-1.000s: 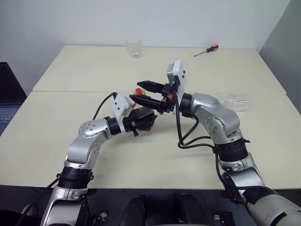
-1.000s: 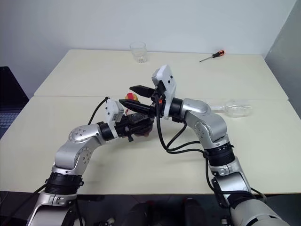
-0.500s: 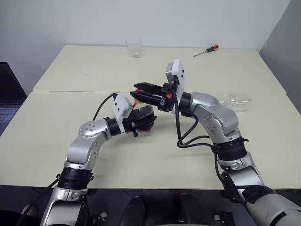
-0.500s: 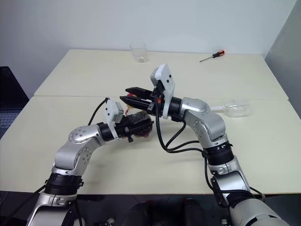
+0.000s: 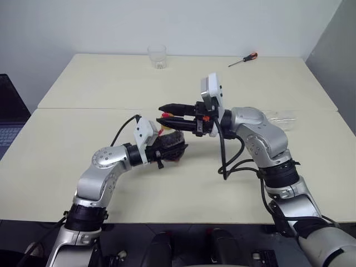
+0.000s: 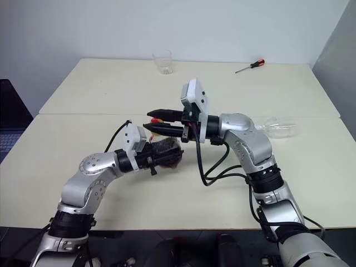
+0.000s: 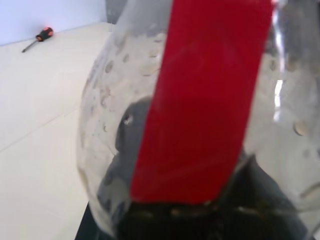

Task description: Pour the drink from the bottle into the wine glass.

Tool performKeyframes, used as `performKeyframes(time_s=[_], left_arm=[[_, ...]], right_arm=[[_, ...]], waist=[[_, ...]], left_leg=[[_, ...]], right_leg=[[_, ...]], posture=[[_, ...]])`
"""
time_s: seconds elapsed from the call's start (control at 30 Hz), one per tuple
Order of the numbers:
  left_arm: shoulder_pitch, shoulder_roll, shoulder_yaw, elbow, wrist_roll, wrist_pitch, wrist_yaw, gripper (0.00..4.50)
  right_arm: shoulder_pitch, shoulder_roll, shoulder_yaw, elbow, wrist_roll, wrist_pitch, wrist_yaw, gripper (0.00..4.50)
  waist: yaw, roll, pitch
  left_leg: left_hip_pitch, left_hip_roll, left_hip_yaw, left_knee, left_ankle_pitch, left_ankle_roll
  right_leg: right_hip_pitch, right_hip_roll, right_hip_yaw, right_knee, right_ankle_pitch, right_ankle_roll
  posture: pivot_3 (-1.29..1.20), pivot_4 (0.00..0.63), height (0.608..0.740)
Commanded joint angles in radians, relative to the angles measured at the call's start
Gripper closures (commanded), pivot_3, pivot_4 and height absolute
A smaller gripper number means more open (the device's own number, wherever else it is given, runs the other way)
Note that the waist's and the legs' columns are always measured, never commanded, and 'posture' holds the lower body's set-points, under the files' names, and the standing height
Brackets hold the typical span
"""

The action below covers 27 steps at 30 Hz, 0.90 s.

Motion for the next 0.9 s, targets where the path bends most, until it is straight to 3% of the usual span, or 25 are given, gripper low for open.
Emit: performKeyframes(time_s=[0.03, 0.47, 0.9], left_arm=[[0.038, 0.024, -0.001, -0.152, -0.065, 0.029, -0.03, 2.74], [0.18, 0.075, 0.014, -0.293, -0.118, 0.037, -0.066, 2.74], [0.166, 0.073, 0.021, -0.264, -0.106, 0.023, -0.044, 2.74]], right_arm=[[-0.019, -0.036, 0.055, 0.001, -0.017, -0.076, 0.161, 3.3], [-0.059, -0.051, 0.081, 0.108, -0.009, -0.169, 0.427, 3.3], [-0.051, -0.077, 0.024, 0.011, 0.045, -0.032, 0.348, 3.3]], waist=[[0.0, 0.0, 0.0], [0.002, 0.0, 0.0], [0.003, 0.0, 0.0]], left_leg=[[0.0, 0.0, 0.0, 0.0, 0.0, 0.0], [0.0, 0.0, 0.0, 0.0, 0.0, 0.0], [0.0, 0.0, -0.001, 0.001, 0.0, 0.0]], right_leg=[[0.0, 0.0, 0.0, 0.0, 0.0, 0.0], [0.0, 0.0, 0.0, 0.0, 0.0, 0.0], [0.0, 0.0, 0.0, 0.0, 0.0, 0.0]], posture=[[0.0, 0.15, 0.74], [0.0, 0.15, 0.74], [0.0, 0.15, 0.74]])
